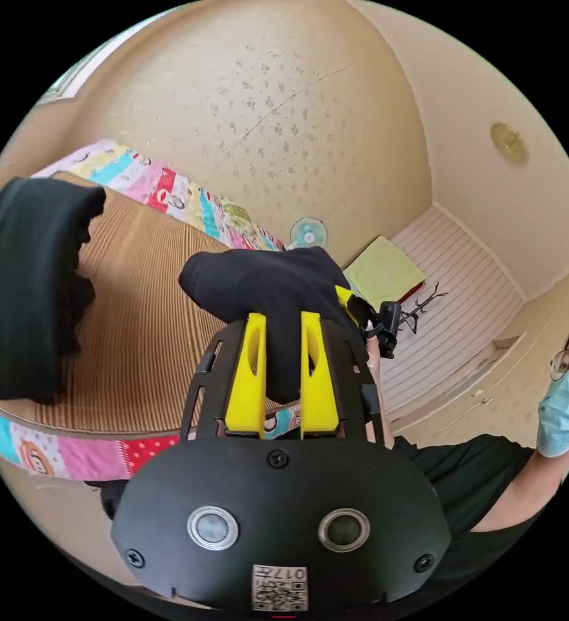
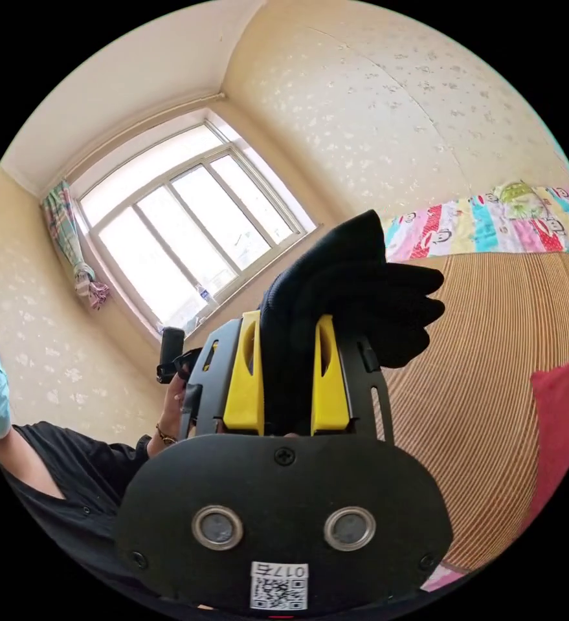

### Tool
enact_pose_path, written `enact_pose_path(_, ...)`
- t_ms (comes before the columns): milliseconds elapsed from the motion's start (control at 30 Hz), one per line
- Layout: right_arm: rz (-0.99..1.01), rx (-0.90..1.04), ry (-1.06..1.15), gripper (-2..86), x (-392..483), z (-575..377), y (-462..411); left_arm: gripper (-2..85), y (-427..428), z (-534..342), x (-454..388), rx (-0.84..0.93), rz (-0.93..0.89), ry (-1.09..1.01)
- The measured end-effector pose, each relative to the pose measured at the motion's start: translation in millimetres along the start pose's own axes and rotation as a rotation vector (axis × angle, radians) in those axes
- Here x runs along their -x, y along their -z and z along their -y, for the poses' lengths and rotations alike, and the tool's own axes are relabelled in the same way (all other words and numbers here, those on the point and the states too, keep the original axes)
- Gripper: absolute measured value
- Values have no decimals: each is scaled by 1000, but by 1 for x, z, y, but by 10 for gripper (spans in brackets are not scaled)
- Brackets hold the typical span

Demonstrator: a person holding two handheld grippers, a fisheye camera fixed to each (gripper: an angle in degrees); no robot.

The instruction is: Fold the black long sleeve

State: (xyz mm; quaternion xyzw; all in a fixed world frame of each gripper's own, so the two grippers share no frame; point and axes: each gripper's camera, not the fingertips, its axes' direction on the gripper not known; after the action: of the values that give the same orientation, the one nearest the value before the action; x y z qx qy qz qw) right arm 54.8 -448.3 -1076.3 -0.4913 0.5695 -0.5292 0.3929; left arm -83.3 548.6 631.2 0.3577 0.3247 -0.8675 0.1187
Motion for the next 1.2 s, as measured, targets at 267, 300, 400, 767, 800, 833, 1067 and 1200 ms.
enact_pose_path(267,78,-8,-51,127,98,83,-229,100,200,112,53,-71,310,83)
enact_pose_path(300,58,13,-56,128,98,82,-247,109,207,114,87,-52,337,167)
enact_pose_path(400,-51,229,-129,133,85,56,-337,151,207,79,169,4,387,362)
enact_pose_path(767,-106,218,97,134,99,-31,-260,145,226,-111,118,-291,557,237)
enact_pose_path(800,-137,213,120,132,97,-39,-248,141,224,-137,98,-327,620,202)
enact_pose_path(833,-216,220,150,128,90,-53,-224,138,219,-165,82,-348,680,186)
enact_pose_path(1067,-851,161,-252,98,-54,-112,4,136,159,-279,59,-344,645,302)
enact_pose_path(1200,-920,-92,-564,93,-99,-133,151,133,105,-265,40,-295,459,286)
